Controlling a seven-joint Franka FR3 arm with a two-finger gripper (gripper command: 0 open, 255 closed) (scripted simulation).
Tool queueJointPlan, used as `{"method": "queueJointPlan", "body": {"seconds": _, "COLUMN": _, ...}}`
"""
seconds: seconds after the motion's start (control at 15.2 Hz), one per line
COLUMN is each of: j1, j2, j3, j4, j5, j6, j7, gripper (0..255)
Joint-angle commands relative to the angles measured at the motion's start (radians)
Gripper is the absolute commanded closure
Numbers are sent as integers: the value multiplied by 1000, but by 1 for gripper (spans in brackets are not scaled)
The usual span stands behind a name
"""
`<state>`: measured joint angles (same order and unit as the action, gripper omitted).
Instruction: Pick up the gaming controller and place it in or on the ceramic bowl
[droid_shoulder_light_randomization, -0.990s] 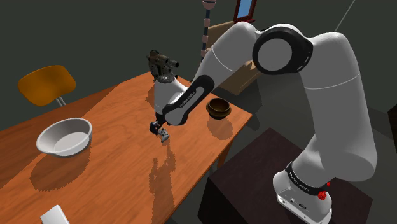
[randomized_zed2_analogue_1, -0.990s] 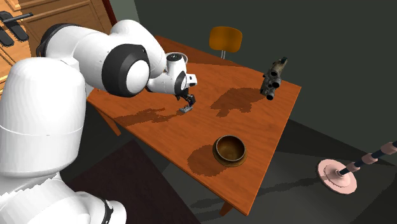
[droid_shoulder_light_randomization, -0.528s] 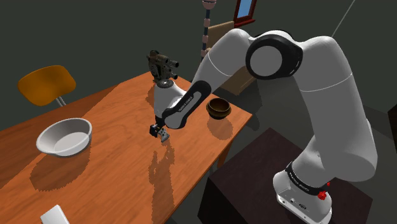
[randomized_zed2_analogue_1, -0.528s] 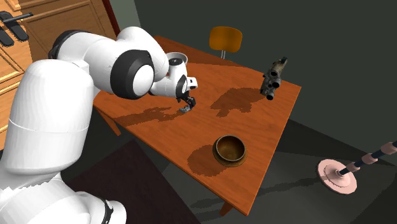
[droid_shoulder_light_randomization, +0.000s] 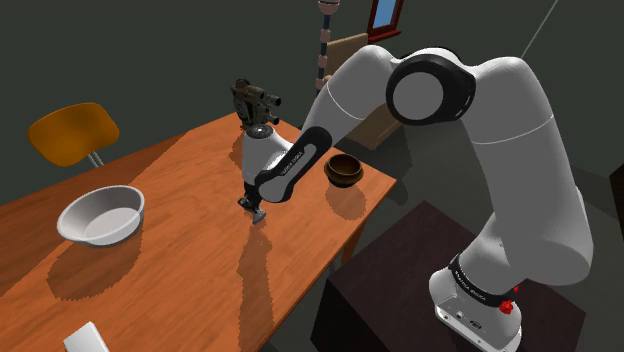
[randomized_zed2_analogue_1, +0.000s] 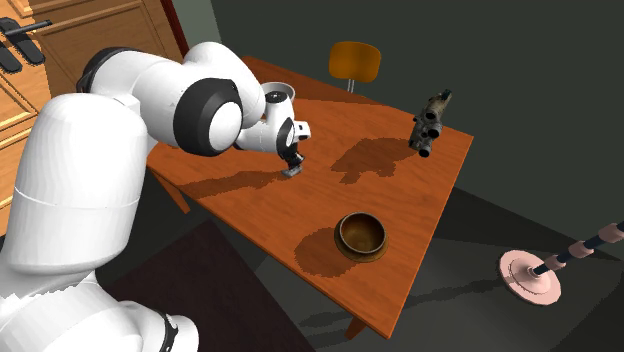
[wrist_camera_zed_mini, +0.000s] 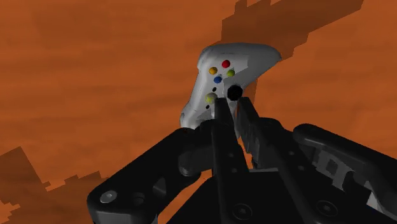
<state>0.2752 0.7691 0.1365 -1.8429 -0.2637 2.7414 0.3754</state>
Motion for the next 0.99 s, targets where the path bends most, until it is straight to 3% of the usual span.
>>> {"method": "queueJointPlan", "body": {"seconds": 0.0, "j1": 0, "j2": 0, "j3": 0, "j4": 0, "j5": 0, "j6": 0, "j7": 0, "gripper": 255}}
{"method": "queueJointPlan", "body": {"seconds": 0.33, "j1": 0, "j2": -2, "j3": 1, "j4": 0, "j5": 0, "j6": 1, "j7": 0, "gripper": 255}}
{"method": "queueJointPlan", "body": {"seconds": 0.4, "j1": 0, "j2": -2, "j3": 1, "j4": 0, "j5": 0, "j6": 1, "j7": 0, "gripper": 0}}
{"method": "queueJointPlan", "body": {"seconds": 0.53, "j1": 42, "j2": 33, "j3": -23, "j4": 188, "j5": 1, "j6": -288, "j7": -4, "gripper": 0}}
{"method": "queueJointPlan", "body": {"seconds": 0.92, "j1": 46, "j2": 101, "j3": -34, "j4": 217, "j5": -7, "j6": -249, "j7": 0, "gripper": 0}}
